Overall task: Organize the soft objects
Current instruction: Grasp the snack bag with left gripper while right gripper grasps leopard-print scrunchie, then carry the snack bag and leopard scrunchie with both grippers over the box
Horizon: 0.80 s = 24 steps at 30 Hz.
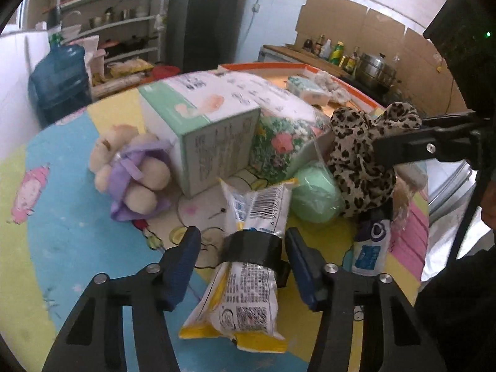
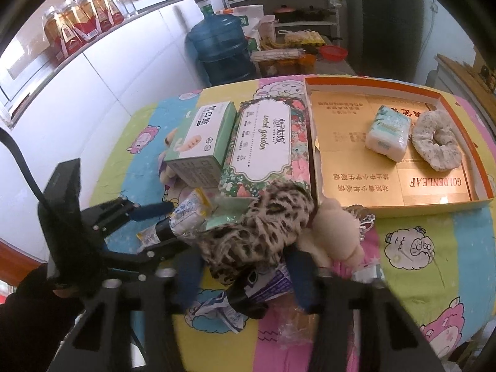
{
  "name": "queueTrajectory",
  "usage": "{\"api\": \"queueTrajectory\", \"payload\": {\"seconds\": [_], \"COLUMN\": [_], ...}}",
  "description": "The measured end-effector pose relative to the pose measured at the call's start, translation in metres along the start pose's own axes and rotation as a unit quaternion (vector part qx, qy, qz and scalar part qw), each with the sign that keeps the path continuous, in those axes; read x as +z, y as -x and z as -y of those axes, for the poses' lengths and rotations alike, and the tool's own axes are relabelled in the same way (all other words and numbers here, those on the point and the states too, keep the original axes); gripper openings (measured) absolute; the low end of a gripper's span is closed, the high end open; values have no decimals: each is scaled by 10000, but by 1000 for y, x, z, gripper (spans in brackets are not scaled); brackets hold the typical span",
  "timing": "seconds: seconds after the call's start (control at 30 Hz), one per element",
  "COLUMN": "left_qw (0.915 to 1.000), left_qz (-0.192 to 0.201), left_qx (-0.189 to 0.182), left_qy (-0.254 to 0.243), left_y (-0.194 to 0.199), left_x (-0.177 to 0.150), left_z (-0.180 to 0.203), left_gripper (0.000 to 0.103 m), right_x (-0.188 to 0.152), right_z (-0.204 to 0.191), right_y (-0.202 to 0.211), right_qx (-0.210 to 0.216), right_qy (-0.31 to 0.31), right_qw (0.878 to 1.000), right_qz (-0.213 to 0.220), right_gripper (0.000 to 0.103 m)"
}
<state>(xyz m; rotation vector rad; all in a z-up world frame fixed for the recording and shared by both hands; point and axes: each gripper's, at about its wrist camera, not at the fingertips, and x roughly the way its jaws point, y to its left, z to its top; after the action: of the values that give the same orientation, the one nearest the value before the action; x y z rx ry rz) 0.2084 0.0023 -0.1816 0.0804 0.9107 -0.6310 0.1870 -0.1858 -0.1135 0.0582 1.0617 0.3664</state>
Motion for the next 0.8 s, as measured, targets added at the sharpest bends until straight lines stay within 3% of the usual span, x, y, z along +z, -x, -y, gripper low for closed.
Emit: {"api": "queueTrajectory", "payload": {"seconds": [0.03,0.2,0.5,0.63,0.8], "left_qw": [10000,9997,9950,9937,9924], "left_qz": [-15,149,582,702,849], "left_qx": [-41,105,213,264,324], "left_qy": [19,171,780,827,832], "left_y": [-2,0,33,43,55], "left_x": [-1,-8,-24,-27,-26], "left_z": [2,7,8,12,19], "left_gripper": [45,44,44,44,44], "right_x": [0,0,4,4,1], "right_z": [0,1,-1,-1,7], "right_y": [0,5,25,21,31], "right_qx": [-18,-18,75,-168,-7], "right_qy": [7,34,147,200,66], "right_qw": [10000,9999,9988,9989,9985], "right_qz": [2,126,454,392,539], "right_gripper": [32,20,19,20,20]}}
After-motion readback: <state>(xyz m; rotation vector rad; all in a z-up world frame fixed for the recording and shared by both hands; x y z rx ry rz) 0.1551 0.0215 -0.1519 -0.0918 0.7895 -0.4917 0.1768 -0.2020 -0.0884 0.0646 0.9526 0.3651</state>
